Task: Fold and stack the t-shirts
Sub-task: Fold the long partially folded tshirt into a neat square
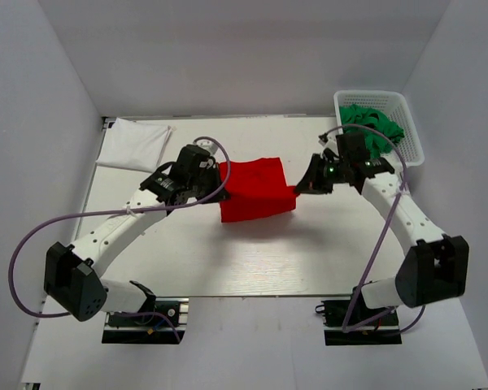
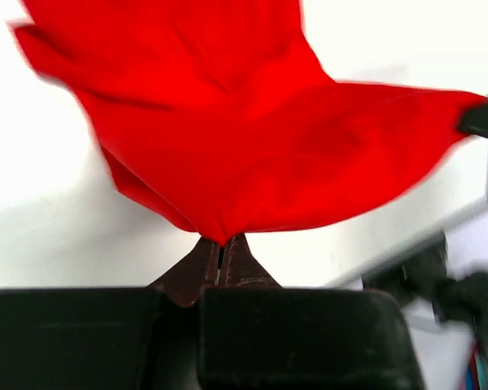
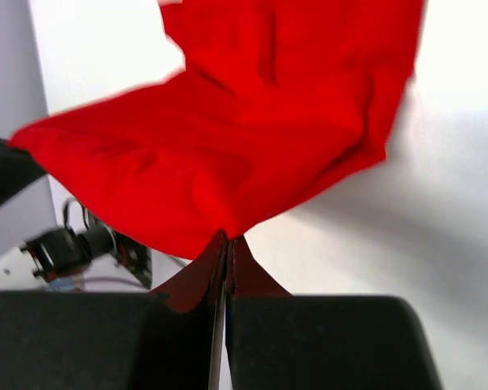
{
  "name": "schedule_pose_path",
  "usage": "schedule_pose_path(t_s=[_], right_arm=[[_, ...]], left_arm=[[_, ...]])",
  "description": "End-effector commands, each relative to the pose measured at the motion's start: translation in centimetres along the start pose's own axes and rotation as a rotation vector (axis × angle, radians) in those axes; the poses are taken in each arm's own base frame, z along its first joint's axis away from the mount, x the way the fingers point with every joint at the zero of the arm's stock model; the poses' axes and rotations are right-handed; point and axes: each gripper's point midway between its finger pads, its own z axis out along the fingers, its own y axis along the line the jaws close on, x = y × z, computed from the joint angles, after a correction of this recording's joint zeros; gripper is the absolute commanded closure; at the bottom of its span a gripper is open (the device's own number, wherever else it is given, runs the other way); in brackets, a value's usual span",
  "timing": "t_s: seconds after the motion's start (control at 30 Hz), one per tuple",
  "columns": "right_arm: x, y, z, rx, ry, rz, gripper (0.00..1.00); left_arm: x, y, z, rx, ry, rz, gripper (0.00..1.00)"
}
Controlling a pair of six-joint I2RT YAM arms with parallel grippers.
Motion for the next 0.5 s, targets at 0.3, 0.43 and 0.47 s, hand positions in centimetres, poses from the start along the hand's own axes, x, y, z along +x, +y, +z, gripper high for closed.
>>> schedule_pose_path(t_s=[0.3,0.43,0.47], right_arm=[[-11.3,2.7,3.7,-0.119,-0.102,-0.014,1.0],[-13.9,1.8,6.7,-0.118,-0.088,0.004,1.0],[-15.2,2.3,6.4,-0.128,-0.115,-0.007,1.0]], left_arm=[[-10.2,4.1,2.5,-0.218,-0.345,-0.105,1.0],[-12.3,5.9,4.4,-0.28,-0.367,-0.112,1.0],[-12.3,6.2,5.5,-0.287,-0.357,-0.112,1.0]])
